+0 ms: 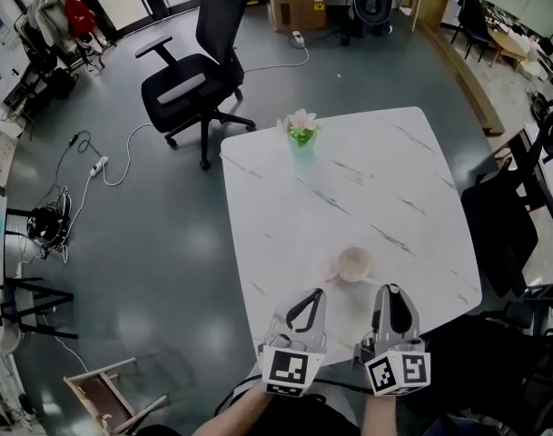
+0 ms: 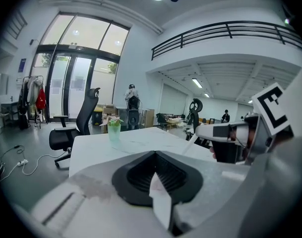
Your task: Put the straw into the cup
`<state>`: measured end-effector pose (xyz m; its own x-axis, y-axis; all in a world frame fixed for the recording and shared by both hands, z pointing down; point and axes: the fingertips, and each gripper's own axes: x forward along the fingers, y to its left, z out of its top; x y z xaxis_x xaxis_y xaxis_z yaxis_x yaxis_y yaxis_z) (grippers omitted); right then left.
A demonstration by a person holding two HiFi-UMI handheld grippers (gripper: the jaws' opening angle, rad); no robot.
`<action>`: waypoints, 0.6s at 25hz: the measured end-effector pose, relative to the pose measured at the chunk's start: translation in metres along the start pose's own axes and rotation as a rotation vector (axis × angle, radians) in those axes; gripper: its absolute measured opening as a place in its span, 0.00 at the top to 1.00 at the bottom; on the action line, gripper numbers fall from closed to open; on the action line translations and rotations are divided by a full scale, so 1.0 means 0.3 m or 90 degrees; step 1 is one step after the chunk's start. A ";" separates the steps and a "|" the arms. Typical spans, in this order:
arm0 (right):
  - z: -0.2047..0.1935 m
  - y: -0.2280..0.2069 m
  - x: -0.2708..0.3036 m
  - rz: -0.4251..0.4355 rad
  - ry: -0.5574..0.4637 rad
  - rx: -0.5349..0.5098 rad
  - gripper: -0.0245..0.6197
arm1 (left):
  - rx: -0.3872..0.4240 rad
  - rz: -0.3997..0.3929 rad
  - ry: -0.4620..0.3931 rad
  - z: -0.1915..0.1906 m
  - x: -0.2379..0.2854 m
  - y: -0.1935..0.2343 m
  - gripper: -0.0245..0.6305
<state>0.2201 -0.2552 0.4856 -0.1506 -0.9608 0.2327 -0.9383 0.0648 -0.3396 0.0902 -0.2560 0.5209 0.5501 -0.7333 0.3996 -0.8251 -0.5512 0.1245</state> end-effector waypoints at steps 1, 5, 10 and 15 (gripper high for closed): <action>-0.006 -0.003 0.016 -0.001 0.003 0.001 0.89 | 0.000 -0.001 0.002 0.000 0.010 0.006 0.96; -0.034 -0.019 0.070 -0.004 0.018 0.004 0.89 | 0.002 -0.006 0.014 -0.005 0.046 0.026 0.96; -0.084 -0.044 0.121 -0.010 0.041 0.002 0.89 | 0.000 -0.013 0.029 -0.022 0.081 0.042 0.96; -0.137 -0.069 0.155 -0.016 0.065 0.007 0.89 | 0.003 -0.025 0.048 -0.051 0.119 0.043 0.96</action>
<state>0.2198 -0.2901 0.5409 -0.1593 -0.9294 0.3330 -0.9387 0.0381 -0.3427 0.0971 -0.2832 0.5508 0.5707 -0.6795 0.4611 -0.8025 -0.5805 0.1378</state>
